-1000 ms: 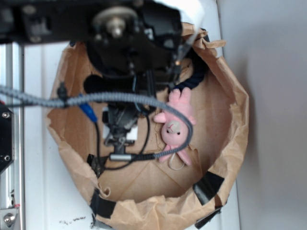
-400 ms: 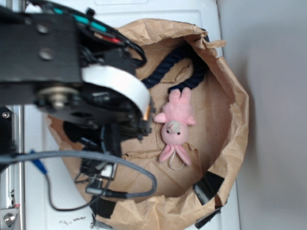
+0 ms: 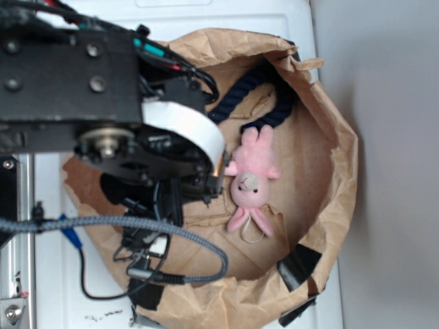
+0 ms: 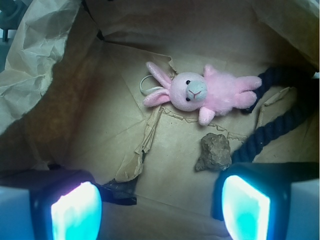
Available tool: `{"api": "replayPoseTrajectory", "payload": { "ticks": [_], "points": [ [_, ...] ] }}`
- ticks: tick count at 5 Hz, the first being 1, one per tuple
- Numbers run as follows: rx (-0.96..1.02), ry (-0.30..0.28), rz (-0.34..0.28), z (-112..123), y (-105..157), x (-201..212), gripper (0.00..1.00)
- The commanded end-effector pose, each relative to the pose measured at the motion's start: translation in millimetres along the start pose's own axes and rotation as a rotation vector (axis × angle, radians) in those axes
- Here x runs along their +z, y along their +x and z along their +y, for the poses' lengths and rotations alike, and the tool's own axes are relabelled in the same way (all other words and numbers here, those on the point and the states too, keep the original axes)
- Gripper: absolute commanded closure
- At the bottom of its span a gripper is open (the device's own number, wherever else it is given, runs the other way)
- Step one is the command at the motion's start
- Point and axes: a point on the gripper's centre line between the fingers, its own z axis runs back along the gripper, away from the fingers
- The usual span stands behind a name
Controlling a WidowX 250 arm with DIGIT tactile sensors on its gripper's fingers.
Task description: Grab the rock.
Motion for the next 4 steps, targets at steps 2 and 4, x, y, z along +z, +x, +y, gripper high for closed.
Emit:
{"api": "replayPoseTrajectory", "payload": {
  "ticks": [2, 4],
  "points": [
    [-0.015, 0.010, -0.022, 1.4, 1.6, 6.6, 0.00],
    [-0.005, 0.025, 0.000, 6.3, 17.9, -20.4, 0.00]
  ]
}}
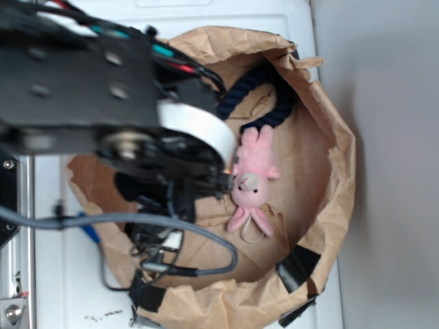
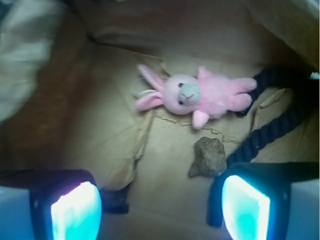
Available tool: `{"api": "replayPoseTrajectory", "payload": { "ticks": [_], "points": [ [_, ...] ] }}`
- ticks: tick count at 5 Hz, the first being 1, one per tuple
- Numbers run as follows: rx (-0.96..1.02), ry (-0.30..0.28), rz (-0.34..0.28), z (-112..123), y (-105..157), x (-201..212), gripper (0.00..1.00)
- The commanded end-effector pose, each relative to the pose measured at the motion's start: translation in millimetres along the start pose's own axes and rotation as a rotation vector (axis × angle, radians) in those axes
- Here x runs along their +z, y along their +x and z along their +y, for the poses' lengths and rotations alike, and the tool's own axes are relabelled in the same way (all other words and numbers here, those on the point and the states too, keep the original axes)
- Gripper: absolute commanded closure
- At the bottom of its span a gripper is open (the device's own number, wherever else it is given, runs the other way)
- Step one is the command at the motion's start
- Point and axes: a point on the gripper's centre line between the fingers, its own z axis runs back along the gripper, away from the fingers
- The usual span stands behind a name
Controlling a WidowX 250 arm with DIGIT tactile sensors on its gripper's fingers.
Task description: Grab the rock.
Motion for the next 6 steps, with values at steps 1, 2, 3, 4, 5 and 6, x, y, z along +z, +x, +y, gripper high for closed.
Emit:
{"api": "replayPoseTrajectory", "payload": {
  "ticks": [1, 2, 3, 4, 5, 6],
  "points": [
    [-0.035, -0.041, -0.006, 14.4, 25.9, -16.1, 0.00],
    [-0.035, -0.045, 0.007, 27.7, 36.1, -31.0, 0.00],
    [-0.027, -0.051, 0.000, 46.9, 46.2, -38.7, 0.00],
    [-0.032, -0.036, -0.013, 58.6, 51.8, -43.6, 0.00],
    [-0.036, -0.034, -0.001, 66.4, 54.9, -50.0, 0.00],
    [-0.050, -0.048, 0.006, 65.9, 52.2, -44.6, 0.00]
  ]
}}
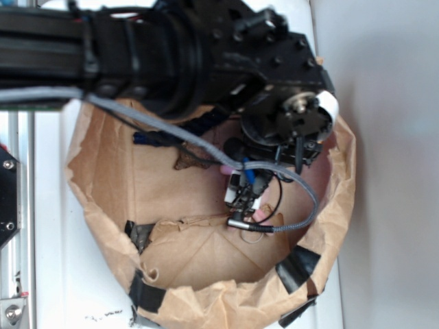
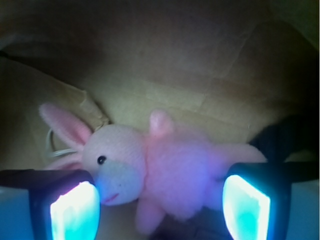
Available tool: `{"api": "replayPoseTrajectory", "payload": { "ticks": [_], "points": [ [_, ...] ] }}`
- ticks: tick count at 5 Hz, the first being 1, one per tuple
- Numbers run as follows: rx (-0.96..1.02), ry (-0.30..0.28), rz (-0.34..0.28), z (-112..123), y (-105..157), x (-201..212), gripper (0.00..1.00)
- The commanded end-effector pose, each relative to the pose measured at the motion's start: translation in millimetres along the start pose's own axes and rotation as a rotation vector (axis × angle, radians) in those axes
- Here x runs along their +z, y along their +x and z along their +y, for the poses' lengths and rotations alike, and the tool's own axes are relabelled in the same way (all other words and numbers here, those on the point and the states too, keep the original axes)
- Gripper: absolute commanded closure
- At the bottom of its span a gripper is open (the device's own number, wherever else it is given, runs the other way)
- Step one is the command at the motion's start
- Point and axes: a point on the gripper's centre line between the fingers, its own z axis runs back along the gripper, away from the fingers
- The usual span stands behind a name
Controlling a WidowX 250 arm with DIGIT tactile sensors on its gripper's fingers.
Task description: Grab the rock.
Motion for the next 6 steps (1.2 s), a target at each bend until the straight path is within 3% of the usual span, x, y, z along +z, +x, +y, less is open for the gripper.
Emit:
{"api": "replayPoseTrajectory", "payload": {
  "ticks": [1, 3, 4, 6],
  "points": [
    [-0.037, -0.013, -0.047, 9.7, -6.8, 30.1, 0.00],
    [-0.093, -0.041, -0.060, 1.6, -36.0, 39.1, 0.00],
    [-0.127, -0.034, -0.068, 22.2, -33.9, 29.7, 0.00],
    [-0.129, -0.034, -0.043, 33.5, -19.0, 8.1, 0.00]
  ]
}}
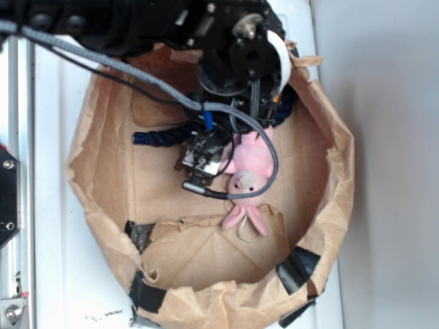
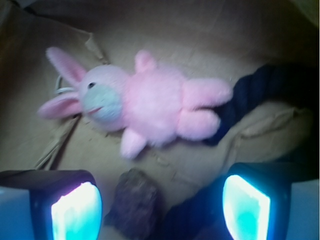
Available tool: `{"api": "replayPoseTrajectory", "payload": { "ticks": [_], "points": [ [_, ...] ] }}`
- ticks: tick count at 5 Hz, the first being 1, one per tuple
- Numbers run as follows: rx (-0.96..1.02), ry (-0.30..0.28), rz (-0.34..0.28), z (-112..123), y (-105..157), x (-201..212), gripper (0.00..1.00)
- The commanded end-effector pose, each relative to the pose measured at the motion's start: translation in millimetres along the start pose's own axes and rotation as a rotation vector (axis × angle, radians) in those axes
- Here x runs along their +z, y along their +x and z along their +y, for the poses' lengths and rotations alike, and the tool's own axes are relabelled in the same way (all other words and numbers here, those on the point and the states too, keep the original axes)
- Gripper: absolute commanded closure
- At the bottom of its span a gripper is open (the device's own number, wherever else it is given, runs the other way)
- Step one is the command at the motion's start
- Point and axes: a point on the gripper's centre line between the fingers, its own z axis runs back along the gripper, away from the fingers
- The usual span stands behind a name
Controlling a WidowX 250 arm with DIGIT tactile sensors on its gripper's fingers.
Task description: Grab the rock.
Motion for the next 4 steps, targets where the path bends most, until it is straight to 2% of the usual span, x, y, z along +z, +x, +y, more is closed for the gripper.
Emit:
{"api": "replayPoseTrajectory", "payload": {
  "ticks": [1, 2, 4],
  "points": [
    [-0.038, 0.066, 0.006, 10.0, 12.4, -11.9, 0.00],
    [-0.032, 0.101, 0.015, -4.4, 10.3, -18.0, 0.00],
    [-0.041, 0.093, -0.011, -37.4, -6.4, -4.5, 0.00]
  ]
}}
